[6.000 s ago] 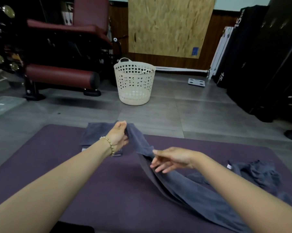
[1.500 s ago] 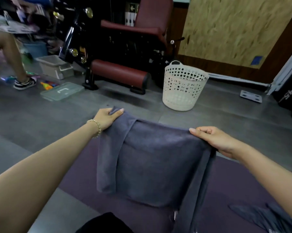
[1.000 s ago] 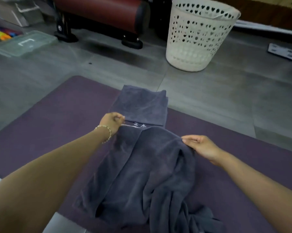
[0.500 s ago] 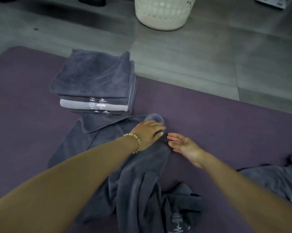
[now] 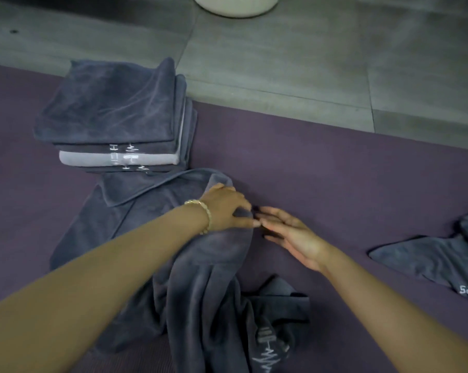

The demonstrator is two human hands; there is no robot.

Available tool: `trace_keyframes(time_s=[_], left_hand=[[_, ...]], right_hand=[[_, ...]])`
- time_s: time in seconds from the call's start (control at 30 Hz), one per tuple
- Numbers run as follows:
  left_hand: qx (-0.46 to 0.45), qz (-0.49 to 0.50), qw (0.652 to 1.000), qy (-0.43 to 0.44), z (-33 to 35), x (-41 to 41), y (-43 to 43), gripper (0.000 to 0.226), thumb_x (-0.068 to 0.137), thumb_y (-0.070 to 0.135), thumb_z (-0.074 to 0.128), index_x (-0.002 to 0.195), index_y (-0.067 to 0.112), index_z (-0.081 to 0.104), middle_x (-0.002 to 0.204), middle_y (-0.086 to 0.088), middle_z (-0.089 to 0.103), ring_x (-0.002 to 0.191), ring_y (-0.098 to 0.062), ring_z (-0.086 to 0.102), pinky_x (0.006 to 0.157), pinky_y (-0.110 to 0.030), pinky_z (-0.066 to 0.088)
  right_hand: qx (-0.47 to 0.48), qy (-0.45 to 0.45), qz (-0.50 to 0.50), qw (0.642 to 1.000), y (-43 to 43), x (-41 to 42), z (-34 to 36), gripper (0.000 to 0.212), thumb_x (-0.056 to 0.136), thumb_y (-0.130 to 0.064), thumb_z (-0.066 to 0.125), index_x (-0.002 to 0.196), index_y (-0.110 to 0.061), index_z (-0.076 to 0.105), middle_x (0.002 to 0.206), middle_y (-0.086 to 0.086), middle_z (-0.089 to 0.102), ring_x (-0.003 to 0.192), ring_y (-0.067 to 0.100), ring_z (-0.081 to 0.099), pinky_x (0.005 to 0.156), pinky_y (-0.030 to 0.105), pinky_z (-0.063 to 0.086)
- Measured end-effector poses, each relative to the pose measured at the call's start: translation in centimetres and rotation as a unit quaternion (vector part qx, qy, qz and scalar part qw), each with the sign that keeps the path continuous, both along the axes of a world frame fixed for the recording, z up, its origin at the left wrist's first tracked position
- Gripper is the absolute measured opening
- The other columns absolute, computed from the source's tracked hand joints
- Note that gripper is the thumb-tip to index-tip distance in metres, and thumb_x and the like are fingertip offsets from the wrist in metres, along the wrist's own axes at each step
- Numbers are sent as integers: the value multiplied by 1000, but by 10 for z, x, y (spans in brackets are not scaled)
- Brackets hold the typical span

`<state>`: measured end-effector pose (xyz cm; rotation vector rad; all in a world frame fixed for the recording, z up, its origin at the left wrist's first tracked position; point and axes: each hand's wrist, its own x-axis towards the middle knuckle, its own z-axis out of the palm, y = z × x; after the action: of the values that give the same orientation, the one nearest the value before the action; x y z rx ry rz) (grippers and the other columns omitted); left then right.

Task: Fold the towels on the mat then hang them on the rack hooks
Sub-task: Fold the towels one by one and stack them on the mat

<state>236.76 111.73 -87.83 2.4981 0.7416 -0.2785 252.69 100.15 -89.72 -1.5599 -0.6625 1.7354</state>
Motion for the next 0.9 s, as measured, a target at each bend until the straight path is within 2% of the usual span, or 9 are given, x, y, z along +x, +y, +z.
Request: trace_keyframes(time_s=[0.1,0.2,0.27,0.33,0.5,0.6,0.7,0.8,0.9], left_hand=[[-245,131,949,-150,31,-15,4,34,90,47,52,61,28,52,54,12,44,55,-6,43,62,-24,40],[-316,219,897,-217,52,-28,11,32,84,50,55,62,27,52,60,8,43,60,-7,42,63,-24,37],[-379,299,832,-272,58,-35,20,27,82,45,66,68,23,56,68,4,54,69,-9,51,73,-26,40],[-403,363,780,-313,58,-43,29,24,81,40,69,71,22,57,75,1,61,74,-11,57,78,-28,42],[-216,376,855,-283,47,-42,30,31,93,33,56,70,14,47,64,0,42,57,-3,41,54,-12,36],[-154,345,872,-311,36,-22,23,38,95,26,55,63,18,37,59,3,33,53,-3,32,52,-18,30],[-71,298,936,-171,18,-10,27,34,95,30,53,66,15,43,62,-5,48,64,-22,49,62,-30,36],[31,275,960,41,1,-5,13,38,98,42,39,90,9,56,97,-17,64,96,-36,59,82,-39,45],[23,222,969,-104,-4,10,-12,45,94,48,34,101,12,60,106,-12,63,104,-32,55,93,-40,43]], right_hand=[[12,102,62,993,6,-15,12,53,90,-30,63,138,-19,45,139,-1,54,130,12,47,111,31,34],[-13,169,105,980,9,-31,33,41,89,-29,61,126,-12,55,125,0,65,117,11,59,95,21,47],[-37,117,151,981,8,-30,42,29,81,-28,64,108,-17,62,105,-9,72,100,2,66,84,15,50],[-35,27,215,976,4,-18,52,37,72,-35,70,106,-22,63,105,-12,72,101,1,65,93,19,47],[50,-48,132,989,-16,45,90,59,46,-57,87,91,-20,77,101,2,74,96,12,69,78,18,53],[139,-46,65,987,-22,71,124,53,52,-51,85,91,-17,77,95,8,75,86,16,71,69,21,55],[132,-67,79,986,-27,81,119,32,75,-29,69,103,-15,72,95,-1,75,88,6,69,74,15,52],[29,-92,188,977,-44,78,84,27,91,-13,56,118,-17,62,102,-13,71,96,-3,64,83,12,49],[16,-118,128,985,-67,87,42,19,95,-15,53,106,-21,67,107,-11,71,98,2,66,87,20,51]])
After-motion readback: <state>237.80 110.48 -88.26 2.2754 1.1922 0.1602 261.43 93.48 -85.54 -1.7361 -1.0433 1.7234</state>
